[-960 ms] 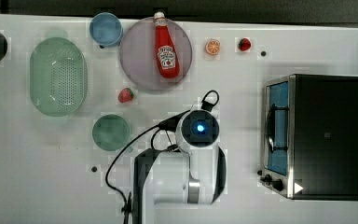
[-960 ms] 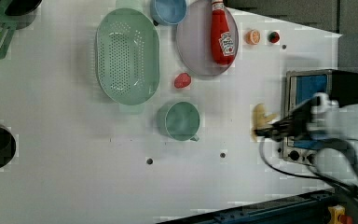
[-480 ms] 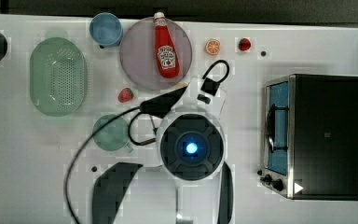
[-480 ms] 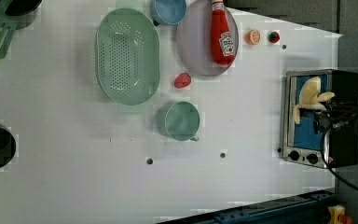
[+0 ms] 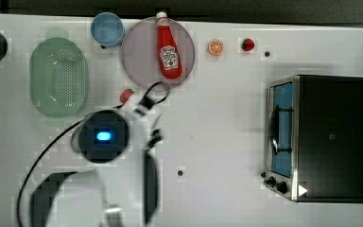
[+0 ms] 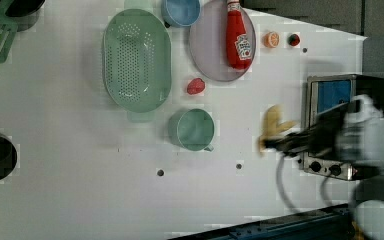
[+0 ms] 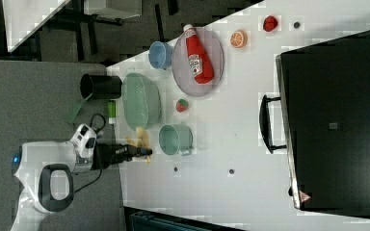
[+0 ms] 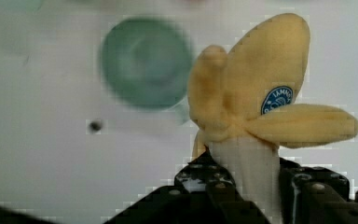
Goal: Pick Banana and place it in mug.
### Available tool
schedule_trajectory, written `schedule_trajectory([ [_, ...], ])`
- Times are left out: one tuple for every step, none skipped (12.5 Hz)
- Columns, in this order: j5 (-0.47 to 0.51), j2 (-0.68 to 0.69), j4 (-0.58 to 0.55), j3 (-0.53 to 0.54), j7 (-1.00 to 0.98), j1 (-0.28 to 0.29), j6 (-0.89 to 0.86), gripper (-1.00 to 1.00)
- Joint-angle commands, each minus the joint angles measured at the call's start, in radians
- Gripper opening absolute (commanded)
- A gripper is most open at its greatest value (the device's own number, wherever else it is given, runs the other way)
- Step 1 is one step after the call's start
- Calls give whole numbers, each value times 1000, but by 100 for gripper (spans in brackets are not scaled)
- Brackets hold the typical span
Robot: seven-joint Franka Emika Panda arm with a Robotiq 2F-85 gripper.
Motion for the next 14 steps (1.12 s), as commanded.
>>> schedule_trajectory([
  [8,-2,-1,60,264,13,43,-36],
  [8,23,-1,85,304,13,75,-36],
  [8,51,-2,104,334,14,116,-36],
  [7,83,-3,122,362,14,158,-36],
  [7,115,-4,135,388,14,197,-36],
  [6,148,-4,143,409,14,231,-36],
  [3,180,-5,146,414,14,260,-36],
  [1,210,-5,148,415,14,283,-36],
  [-4,235,-5,150,415,14,305,-36],
  [-20,256,-5,148,415,14,329,-36],
  [-48,272,-7,144,414,14,351,-29],
  [-76,285,-8,141,415,14,381,-10],
  [-83,293,-12,140,415,14,412,11],
  [-87,294,-23,140,416,14,418,41],
])
